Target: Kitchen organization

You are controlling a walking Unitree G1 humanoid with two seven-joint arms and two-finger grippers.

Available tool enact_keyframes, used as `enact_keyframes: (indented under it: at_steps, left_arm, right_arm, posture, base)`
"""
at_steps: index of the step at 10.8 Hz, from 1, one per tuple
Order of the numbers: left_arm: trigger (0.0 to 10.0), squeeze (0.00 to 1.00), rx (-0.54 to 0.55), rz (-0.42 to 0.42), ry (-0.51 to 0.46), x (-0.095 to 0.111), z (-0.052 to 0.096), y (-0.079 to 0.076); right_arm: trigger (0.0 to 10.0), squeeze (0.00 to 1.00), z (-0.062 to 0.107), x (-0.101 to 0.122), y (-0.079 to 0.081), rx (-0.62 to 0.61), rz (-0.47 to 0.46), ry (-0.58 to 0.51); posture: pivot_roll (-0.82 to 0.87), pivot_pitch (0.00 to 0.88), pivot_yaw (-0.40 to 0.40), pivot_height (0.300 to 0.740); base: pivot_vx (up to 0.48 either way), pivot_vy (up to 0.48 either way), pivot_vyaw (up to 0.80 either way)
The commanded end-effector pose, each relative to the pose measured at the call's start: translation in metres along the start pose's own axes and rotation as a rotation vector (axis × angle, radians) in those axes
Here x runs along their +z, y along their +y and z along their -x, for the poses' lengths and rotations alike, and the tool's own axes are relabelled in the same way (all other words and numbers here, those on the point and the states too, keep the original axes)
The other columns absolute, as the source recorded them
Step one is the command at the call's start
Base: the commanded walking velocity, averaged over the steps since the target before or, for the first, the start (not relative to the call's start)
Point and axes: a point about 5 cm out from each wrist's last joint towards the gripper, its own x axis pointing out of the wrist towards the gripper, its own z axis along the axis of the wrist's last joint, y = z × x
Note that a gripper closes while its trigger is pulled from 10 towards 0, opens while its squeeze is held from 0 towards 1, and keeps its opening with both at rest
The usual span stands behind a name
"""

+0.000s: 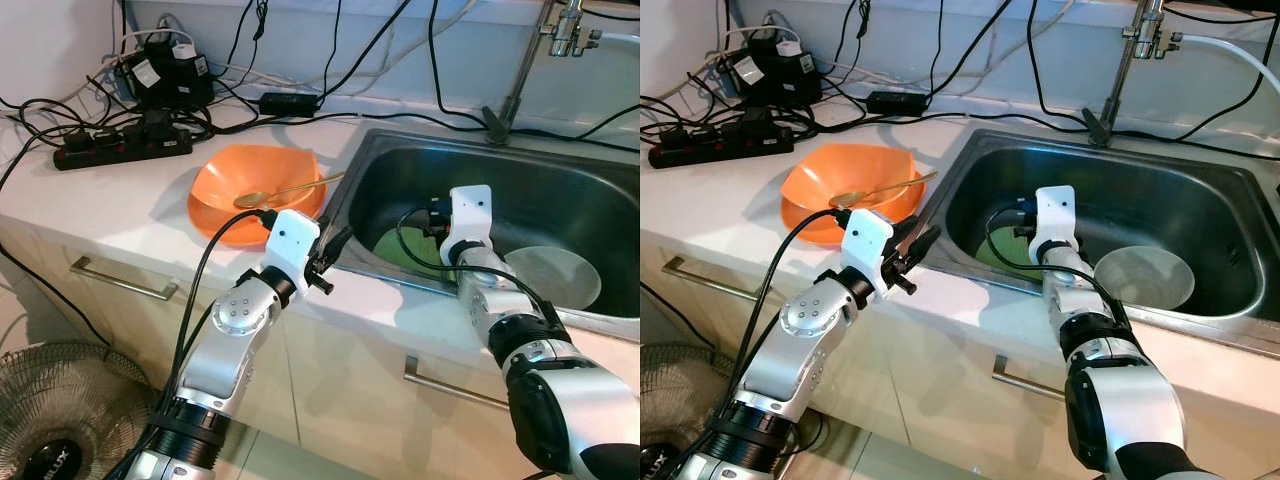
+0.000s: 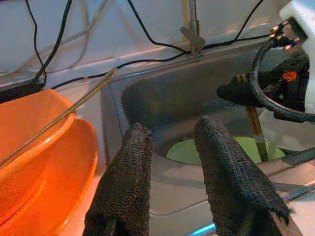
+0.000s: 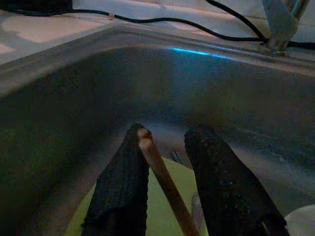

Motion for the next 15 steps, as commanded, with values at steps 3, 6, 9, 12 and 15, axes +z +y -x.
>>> enact_keyframes:
  at_steps: [3,6,9,12,15]
  left_arm:
    - [10.0,0.0,0.099,-0.178,-0.029,0.014,-0.011,0.015]
    - [10.0,0.0,0.177,-0.338,-0.041,0.03,-0.035,0.031]
    - [10.0,0.0,0.153,-0.41,-0.022,0.029,-0.045,0.029]
    - [10.0,0.0,0.084,-0.607,0.05,0.024,-0.057,0.025]
    - [10.0,0.0,0.094,-0.757,0.104,0.027,-0.072,0.031]
  right_arm:
    - [10.0,0.0,-0.007,0.03,0.006,0.022,-0.022,-0.117]
    - [10.0,0.0,0.004,0.057,0.023,0.161,-0.076,-0.327]
    - [10.0,0.0,0.008,0.077,0.006,0.127,-0.109,-0.398]
    - [10.0,0.0,0.018,0.052,0.027,0.217,-0.168,-0.321]
    - [10.0,0.0,0.027,0.047,0.037,0.257,-0.201,-0.3]
  posture:
    - [0.2,0.0,0.026,0.74]
    - [0.18,0.0,0.033,0.74]
    - [0.17,0.0,0.036,0.74]
    - [0.17,0.0,0.036,0.74]
    - [0.15,0.0,0.047,0.74]
  base:
    - [0.0,0.0,0.0]
    - [0.0,0.0,0.0]
    - [0.0,0.0,0.0]
    - [0.0,0.0,0.0]
    - [0.0,0.0,0.0]
